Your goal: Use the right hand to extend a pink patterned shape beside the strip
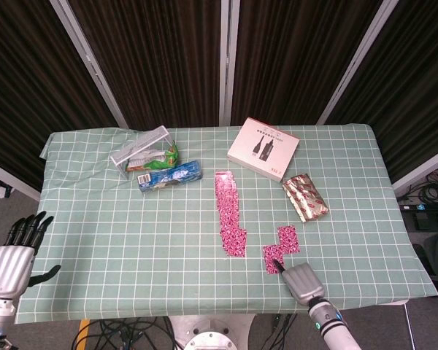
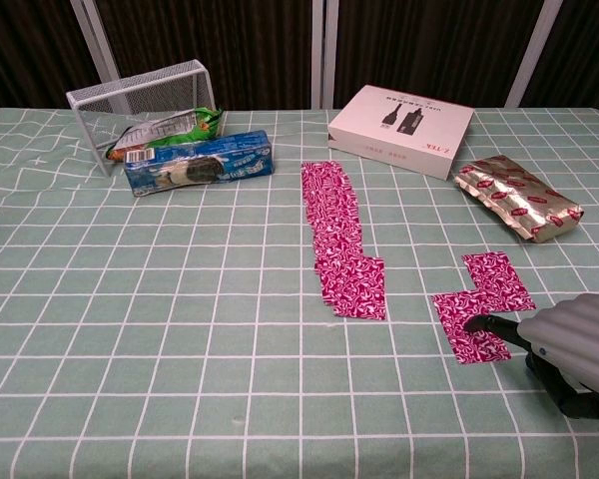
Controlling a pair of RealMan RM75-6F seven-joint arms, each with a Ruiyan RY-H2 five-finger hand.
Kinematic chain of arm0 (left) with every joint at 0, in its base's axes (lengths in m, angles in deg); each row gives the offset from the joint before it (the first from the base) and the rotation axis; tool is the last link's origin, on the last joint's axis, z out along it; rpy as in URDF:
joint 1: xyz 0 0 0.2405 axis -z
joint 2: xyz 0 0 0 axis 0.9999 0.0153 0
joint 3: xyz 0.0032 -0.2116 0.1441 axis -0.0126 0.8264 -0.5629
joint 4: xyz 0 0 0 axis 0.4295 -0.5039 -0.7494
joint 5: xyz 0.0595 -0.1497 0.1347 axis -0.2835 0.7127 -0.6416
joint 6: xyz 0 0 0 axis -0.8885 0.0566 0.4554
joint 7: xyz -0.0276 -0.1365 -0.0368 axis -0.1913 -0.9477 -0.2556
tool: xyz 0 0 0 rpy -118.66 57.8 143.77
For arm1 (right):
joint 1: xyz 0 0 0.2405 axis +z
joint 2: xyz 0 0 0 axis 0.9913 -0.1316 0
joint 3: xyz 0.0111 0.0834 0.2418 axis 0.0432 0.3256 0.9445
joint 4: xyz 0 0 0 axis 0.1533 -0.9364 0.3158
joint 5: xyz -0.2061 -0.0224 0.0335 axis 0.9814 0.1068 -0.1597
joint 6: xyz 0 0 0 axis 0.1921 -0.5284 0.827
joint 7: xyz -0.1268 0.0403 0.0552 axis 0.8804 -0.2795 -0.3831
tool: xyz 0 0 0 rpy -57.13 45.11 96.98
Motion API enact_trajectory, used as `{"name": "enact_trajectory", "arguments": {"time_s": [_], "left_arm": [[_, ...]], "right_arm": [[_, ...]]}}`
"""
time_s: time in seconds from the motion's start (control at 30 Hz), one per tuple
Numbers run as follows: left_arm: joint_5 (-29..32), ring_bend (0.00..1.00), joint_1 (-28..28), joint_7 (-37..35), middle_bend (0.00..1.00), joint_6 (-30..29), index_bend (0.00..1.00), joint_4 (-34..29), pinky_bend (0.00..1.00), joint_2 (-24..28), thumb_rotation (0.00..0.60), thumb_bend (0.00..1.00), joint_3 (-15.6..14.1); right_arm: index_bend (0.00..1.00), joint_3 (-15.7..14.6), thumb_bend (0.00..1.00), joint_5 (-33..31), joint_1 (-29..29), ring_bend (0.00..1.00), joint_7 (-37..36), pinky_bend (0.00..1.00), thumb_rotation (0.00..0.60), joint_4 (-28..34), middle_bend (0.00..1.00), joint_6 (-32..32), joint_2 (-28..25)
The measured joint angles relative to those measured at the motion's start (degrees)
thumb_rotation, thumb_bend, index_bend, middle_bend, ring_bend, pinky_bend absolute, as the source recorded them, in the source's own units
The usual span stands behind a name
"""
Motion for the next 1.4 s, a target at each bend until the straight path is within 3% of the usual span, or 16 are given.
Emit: {"name": "enact_trajectory", "arguments": {"time_s": [0.97, 1.2, 1.4], "left_arm": [[-0.93, 0.00, 0.03, 1.07, 0.00, -0.32, 0.02, -1.23, 0.07, 0.30, 0.600, 0.15, -0.21], [-1.10, 0.00, -0.07, 1.05, 0.00, -0.61, 0.02, -1.36, 0.07, 0.46, 0.600, 0.15, -0.21], [-0.63, 0.00, -0.23, 0.66, 0.00, -0.52, 0.02, -0.91, 0.07, 0.48, 0.600, 0.15, -0.22]], "right_arm": [[0.10, -2.76, 1.00, 7.55, -7.76, 0.78, -9.98, 0.75, 0.600, -0.64, 0.81, -1.49, -8.61], [0.10, -0.84, 1.00, 11.08, -8.26, 0.78, -12.19, 0.75, 0.600, -0.77, 0.81, -0.97, -8.21], [0.10, 1.96, 1.00, 7.76, -7.11, 0.78, -11.23, 0.75, 0.600, -2.35, 0.81, 2.23, -5.77]]}}
